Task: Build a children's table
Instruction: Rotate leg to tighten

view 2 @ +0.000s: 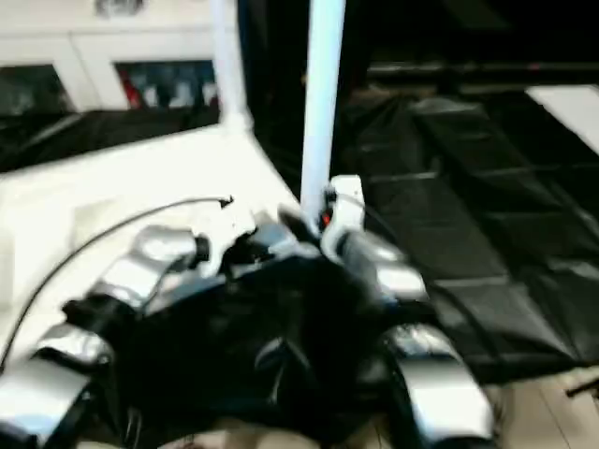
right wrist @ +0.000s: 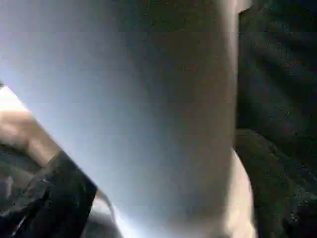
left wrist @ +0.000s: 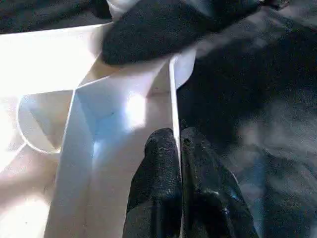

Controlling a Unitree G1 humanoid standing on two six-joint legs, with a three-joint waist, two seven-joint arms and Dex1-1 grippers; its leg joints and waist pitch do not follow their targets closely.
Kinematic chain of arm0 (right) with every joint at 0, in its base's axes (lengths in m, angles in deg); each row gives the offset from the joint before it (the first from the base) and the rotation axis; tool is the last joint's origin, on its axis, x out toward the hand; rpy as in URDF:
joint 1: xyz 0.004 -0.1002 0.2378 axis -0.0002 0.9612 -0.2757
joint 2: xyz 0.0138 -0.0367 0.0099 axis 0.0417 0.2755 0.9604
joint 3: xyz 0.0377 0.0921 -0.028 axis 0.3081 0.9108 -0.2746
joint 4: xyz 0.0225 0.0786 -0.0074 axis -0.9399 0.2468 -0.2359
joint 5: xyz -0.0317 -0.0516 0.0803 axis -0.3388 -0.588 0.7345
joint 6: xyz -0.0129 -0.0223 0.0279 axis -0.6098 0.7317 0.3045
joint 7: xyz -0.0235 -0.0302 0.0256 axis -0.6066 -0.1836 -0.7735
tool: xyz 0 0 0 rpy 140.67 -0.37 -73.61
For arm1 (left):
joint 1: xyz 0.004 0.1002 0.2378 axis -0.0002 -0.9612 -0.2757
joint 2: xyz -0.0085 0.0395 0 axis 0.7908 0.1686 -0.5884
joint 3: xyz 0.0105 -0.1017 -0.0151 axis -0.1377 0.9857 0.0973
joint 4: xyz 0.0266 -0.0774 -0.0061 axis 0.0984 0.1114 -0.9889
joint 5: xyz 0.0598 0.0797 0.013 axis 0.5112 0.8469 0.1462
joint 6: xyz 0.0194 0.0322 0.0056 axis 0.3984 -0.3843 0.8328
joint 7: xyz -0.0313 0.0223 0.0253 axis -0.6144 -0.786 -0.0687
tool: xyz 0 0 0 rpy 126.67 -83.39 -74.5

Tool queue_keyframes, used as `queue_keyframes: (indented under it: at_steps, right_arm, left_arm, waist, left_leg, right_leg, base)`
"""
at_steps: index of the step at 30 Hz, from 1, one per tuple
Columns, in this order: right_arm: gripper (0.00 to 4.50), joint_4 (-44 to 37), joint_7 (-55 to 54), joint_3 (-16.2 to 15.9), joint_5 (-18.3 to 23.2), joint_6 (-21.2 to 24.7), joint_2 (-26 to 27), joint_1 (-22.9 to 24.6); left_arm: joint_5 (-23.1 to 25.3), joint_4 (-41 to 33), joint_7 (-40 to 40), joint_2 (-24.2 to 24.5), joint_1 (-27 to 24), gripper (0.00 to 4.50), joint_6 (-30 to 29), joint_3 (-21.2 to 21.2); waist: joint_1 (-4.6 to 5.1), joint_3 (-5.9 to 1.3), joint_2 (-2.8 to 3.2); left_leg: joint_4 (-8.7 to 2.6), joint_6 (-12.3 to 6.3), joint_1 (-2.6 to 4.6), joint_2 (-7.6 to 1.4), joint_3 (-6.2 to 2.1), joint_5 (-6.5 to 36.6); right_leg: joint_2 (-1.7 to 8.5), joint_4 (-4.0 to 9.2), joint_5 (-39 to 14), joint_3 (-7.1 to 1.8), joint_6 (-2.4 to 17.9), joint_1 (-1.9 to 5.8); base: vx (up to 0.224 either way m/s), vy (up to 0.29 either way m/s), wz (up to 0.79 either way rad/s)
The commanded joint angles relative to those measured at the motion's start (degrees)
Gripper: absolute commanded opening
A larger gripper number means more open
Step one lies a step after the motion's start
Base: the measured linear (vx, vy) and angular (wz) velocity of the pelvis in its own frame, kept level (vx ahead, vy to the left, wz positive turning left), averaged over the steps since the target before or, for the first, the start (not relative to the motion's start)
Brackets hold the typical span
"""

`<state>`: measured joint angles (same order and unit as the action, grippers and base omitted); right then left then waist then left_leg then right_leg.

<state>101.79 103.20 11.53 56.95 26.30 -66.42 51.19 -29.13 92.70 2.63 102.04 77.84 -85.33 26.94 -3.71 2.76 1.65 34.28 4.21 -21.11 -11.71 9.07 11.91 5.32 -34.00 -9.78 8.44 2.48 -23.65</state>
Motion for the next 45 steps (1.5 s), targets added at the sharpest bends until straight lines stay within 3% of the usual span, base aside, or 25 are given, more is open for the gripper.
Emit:
queue_keyframes:
  at_steps: [1,2,3,5,8,16,23,38,42,45]
  right_arm:
    - [4.31,-6.1,5.4,-2.8,-0.5,1.7,-2.6,1.8]
    - [4.31,-8.9,7.9,-3.8,-0.4,2.2,-4.5,3.1]
    - [4.31,-10.2,9.0,-4.3,-0.4,2.5,-5.4,3.7]
    - [4.31,-13.1,11.6,-5.2,0.0,3.3,-7.0,4.9]
    - [4.31,-19.4,16.0,-6.8,0.9,4.7,-9.9,7.4]
    - [4.31,-24.5,20.1,-9.9,-0.4,3.8,-12.6,10.6]
    - [4.31,-22.9,18.4,-11.4,-2.9,2.3,-12.9,10.2]
    - [2.91,-21.6,18.0,-11.2,-2.5,1.9,-12.1,9.8]
    - [2.78,-21.5,16.8,-11.1,-2.3,2.1,-11.1,10.4]
    - [2.76,-20.1,13.1,-10.3,-2.1,2.4,-8.6,10.7]
  left_arm:
    - [-0.5,-1.6,-3.6,0.6,-0.8,0.0,1.6,-2.0]
    - [-0.6,-2.1,-5.0,1.4,-1.1,0.0,1.9,-2.3]
    - [-0.7,-2.3,-5.7,1.7,-1.3,0.0,2.0,-2.5]
    - [-1.2,-3.0,-7.5,2.3,-1.7,0.0,2.3,-2.6]
    - [-2.0,-4.4,-10.8,3.5,-2.4,0.0,2.0,-2.9]
    - [-2.4,-5.0,-13.1,4.2,-2.8,0.0,2.4,-3.1]
    - [-1.9,-4.7,-12.5,4.2,-2.7,0.0,2.7,-3.2]
    - [-1.7,-5.1,-12.3,4.8,-3.6,0.0,2.9,-3.1]
    - [-1.7,-4.9,-11.1,4.5,-3.6,0.0,2.3,-2.8]
    - [-1.3,-3.6,-7.3,3.3,-2.9,0.0,1.0,-1.8]
  waist:
    - [-0.28,-4.51,-0.23]
    - [-0.41,-4.47,-0.28]
    - [-0.77,-4.16,-0.08]
    - [-0.96,-3.83,-0.29]
    - [-1.16,-3.7,-0.43]
    - [-1.23,-4.13,-0.68]
    - [-1.26,-4.06,-0.75]
    - [-1.3,-4.23,-0.83]
    - [-1.29,-4.27,-0.97]
    - [-1.04,-4.07,-0.96]
  left_leg:
    - [-2.87,-10.68,0.09,-2.03,0.16,-2.4]
    - [-2.91,-10.26,0.1,-2.04,0.22,-1.4]
    - [-3.2,-8.92,0.31,-2.15,0.35,1.4]
    - [-3.7,-5.56,0.55,-2.22,0.61,6.5]
    - [-3.94,-3.86,0.65,-2.11,0.61,8.1]
    - [-3.58,-4.81,0.4,-1.89,0.72,4.5]
    - [-3.52,-4.63,0.34,-1.76,0.79,4.5]
    - [-3.33,-5.1,0.36,-1.77,0.81,3.5]
    - [-3.26,-5.44,0.31,-1.75,0.84,2.9]
    - [-3.36,-4.66,0.36,-1.66,0.87,4.2]
  right_leg:
    - [4.11,1.96,2.5,-3.92,14.5,4.44]
    - [4.05,2.12,0.9,-3.91,14.0,4.53]
    - [4.08,2.67,-3.3,-3.96,13.0,4.32]
    - [4.02,3.57,-11.1,-4.18,10.8,4.15]
    - [3.87,4.09,-15.1,-4.4,8.6,3.93]
    - [3.67,3.24,-8.9,-4.66,10.4,3.99]
    - [3.7,3.51,-11.1,-4.64,9.6,3.91]
    - [3.58,3.18,-9.8,-4.67,9.9,3.98]
    - [3.55,3.0,-8.9,-4.68,10.2,4.0]
    - [3.59,3.38,-11.5,-4.67,9.7,3.84]
  base:
    - [0.0,0.0,0.0]
    - [0.0,0.0,0.0]
    - [0.0,0.0,0.0]
    - [0.0,0.0,0.0]
    - [0.0,0.0,0.0]
    - [0.0,0.0,0.0]
    - [0.0,0.0,0.0]
    - [0.0,0.0,0.0]
    - [0.0,0.0,0.0]
    - [0.0,0.0,0.0]
